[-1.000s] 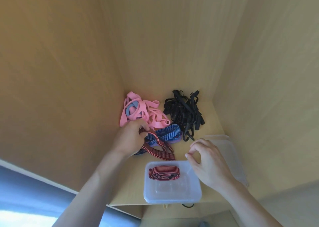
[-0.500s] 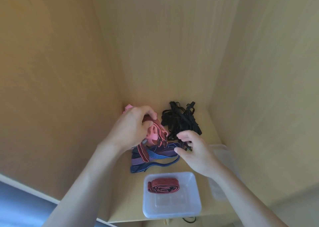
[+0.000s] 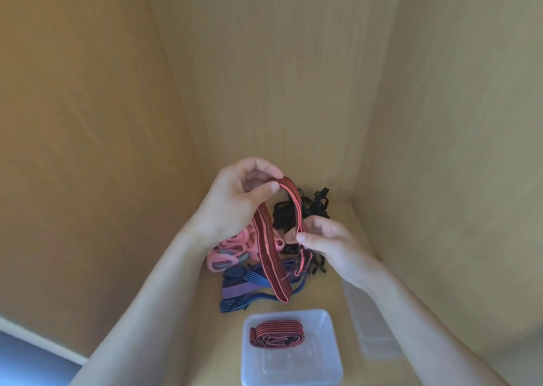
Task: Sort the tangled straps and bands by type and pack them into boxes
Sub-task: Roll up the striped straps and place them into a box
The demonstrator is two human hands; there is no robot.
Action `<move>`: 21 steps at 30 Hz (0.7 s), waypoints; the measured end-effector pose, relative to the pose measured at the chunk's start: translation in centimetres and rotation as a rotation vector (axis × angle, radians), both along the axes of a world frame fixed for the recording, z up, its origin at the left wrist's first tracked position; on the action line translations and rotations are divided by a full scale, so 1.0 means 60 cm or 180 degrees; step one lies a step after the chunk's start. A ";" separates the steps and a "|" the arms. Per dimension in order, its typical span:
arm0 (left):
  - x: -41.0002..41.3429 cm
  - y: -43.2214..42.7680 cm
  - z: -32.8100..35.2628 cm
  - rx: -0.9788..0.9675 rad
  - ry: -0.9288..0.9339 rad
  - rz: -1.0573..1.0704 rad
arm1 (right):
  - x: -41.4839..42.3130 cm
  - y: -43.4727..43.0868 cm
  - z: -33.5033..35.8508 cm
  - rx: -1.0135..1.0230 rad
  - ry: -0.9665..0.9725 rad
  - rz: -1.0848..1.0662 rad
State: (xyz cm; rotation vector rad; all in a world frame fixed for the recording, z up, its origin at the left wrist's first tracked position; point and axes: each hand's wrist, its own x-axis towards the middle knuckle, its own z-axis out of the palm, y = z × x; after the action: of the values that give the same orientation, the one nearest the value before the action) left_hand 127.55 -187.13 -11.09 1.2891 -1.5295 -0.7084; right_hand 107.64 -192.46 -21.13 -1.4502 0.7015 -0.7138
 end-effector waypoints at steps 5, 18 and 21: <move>0.011 -0.016 -0.024 0.0120 0.1229 0.0192 | -0.004 0.004 0.012 0.0430 -0.0577 -0.0127; 0.014 -0.085 -0.058 0.0592 0.1198 0.0885 | -0.035 -0.030 0.104 0.1364 -0.1423 -0.0321; -0.008 -0.076 -0.061 0.0545 0.0473 0.0896 | -0.037 -0.035 0.122 0.1284 -0.1349 -0.0404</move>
State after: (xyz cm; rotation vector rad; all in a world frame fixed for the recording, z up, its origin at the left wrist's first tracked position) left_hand 127.07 -191.70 -14.76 1.5082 -1.1588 -0.7450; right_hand 105.40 -194.55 -13.82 -0.8555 0.5672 -0.8861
